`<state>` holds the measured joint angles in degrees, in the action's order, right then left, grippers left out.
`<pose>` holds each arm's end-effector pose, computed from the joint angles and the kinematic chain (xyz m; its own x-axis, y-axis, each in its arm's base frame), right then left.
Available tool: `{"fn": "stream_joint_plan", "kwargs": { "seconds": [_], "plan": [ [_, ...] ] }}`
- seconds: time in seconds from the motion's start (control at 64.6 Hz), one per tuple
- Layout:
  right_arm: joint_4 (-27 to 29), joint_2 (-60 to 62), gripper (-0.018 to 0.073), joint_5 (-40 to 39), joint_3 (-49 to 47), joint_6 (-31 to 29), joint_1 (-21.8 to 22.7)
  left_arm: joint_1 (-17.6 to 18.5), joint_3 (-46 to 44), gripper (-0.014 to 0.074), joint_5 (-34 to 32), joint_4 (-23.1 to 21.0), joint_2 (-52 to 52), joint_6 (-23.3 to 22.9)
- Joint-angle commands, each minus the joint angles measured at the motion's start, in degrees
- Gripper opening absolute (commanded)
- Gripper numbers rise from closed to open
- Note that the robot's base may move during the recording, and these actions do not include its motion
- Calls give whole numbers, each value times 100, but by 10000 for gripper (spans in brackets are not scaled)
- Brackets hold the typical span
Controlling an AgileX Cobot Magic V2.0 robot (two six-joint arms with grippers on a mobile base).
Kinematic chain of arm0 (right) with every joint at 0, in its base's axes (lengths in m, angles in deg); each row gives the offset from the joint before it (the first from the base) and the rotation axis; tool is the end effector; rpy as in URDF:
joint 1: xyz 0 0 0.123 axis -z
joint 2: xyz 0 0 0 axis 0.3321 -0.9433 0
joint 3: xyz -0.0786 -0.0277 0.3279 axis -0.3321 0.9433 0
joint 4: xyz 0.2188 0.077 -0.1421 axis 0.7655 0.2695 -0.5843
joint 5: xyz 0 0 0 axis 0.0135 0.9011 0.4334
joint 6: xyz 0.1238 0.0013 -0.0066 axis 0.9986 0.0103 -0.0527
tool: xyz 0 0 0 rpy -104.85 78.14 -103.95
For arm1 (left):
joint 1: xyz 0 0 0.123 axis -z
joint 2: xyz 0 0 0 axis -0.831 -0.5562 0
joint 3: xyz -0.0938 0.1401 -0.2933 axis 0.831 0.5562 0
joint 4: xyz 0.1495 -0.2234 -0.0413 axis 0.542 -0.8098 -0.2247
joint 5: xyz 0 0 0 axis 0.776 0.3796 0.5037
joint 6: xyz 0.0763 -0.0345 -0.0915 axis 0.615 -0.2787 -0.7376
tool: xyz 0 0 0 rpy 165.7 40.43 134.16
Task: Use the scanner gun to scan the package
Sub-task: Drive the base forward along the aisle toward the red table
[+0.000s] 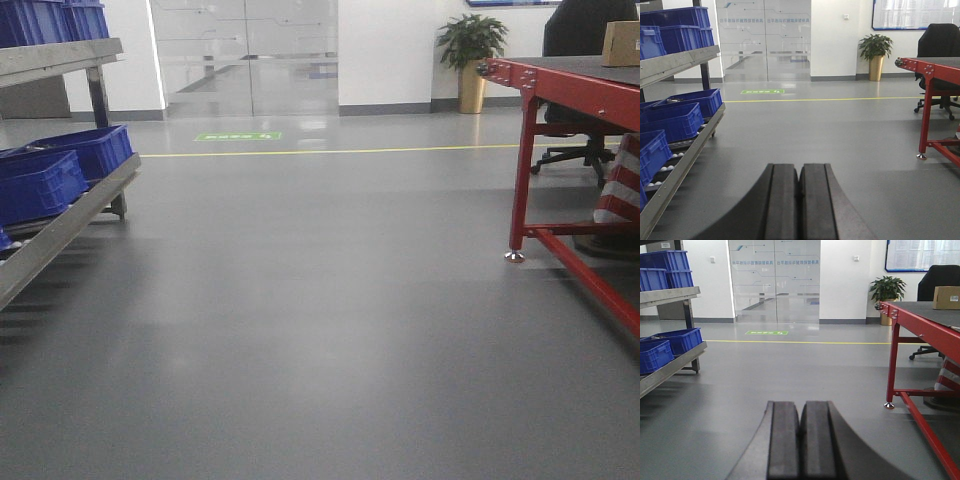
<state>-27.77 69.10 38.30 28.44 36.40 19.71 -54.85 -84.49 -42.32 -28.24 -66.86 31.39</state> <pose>0.0562 -0.0002 0.2133 0.0643 0.0643 -0.9959 -0.0004 0.9979 0.0644 0.0565 -0.0012 0.2122 0.0604 0.0372 -0.9975 0.0204 0.9991 0.0384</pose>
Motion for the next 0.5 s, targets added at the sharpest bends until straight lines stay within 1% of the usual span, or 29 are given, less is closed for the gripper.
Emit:
{"fn": "stream_joint_plan", "kwargs": {
  "seconds": [0.0, 0.48],
  "plan": [
    [6, 9, -160, -86, 0, -24, 18, -8, -15, -111, -88, -13, 20, 23],
    [6, 9, -160, -86, 0, -24, 18, -8, -15, -111, -88, -13, 20, 23]
  ]
}}
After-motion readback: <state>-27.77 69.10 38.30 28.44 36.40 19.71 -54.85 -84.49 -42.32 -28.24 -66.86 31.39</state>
